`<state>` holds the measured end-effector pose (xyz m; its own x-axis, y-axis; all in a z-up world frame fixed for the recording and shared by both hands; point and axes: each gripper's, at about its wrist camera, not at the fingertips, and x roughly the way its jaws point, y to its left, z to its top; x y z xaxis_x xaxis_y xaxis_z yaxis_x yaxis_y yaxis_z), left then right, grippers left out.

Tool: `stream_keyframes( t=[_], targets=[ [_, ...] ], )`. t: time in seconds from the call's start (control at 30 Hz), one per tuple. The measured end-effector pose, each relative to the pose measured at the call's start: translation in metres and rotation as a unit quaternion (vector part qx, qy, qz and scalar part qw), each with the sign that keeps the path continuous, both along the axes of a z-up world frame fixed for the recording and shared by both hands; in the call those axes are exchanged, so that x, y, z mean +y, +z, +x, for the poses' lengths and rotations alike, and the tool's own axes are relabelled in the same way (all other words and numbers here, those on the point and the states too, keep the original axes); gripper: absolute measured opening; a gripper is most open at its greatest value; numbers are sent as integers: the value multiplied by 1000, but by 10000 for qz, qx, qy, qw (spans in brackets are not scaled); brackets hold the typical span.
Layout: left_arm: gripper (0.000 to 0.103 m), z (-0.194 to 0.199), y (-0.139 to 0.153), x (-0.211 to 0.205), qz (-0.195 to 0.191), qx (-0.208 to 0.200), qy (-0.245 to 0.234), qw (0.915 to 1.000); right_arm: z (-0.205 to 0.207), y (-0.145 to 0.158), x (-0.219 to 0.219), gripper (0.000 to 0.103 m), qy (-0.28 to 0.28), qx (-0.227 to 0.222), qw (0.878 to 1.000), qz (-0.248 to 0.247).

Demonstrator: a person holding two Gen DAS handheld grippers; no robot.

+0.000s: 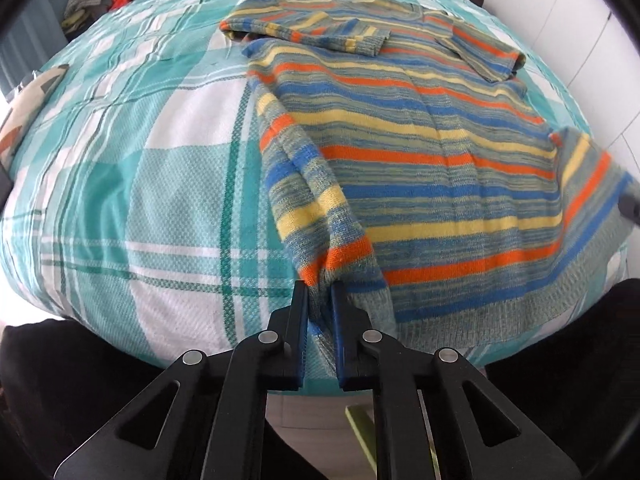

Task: Fold small clothes
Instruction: 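Grasp the sweater hem with the left gripper while the right gripper grasps the hem too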

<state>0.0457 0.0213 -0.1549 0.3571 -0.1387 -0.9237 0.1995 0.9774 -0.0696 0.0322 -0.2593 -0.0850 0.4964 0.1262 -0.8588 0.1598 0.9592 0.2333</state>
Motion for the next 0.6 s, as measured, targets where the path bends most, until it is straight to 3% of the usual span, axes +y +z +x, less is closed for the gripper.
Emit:
stream_keyframes(
  t=[0.07,0.17,0.27,0.43,0.5,0.57,0.6],
  targets=[
    [7,-1,2,17,-257,109,157,9995,-19,-7,-20,6,-227,265,9993,131],
    [4,-1,1,35,-313,249,315,9987,-36,-25,-43,6,-460,565,9969,285],
    [4,-5,-2,52,-250,324,504,9979,-43,-44,-59,6,-660,738,9926,696],
    [4,-3,-12,80,-590,592,885,9926,-46,-62,-71,10,-758,927,9866,1111],
    [4,0,-16,80,-661,642,844,9922,-43,-68,-74,29,-794,955,9818,1438],
    [4,5,-21,76,-831,822,689,9908,-39,-79,-77,78,-848,1092,9737,1810],
    [4,8,-24,73,-875,880,651,9901,-39,-83,-80,82,-918,1097,9695,1991]
  ],
)
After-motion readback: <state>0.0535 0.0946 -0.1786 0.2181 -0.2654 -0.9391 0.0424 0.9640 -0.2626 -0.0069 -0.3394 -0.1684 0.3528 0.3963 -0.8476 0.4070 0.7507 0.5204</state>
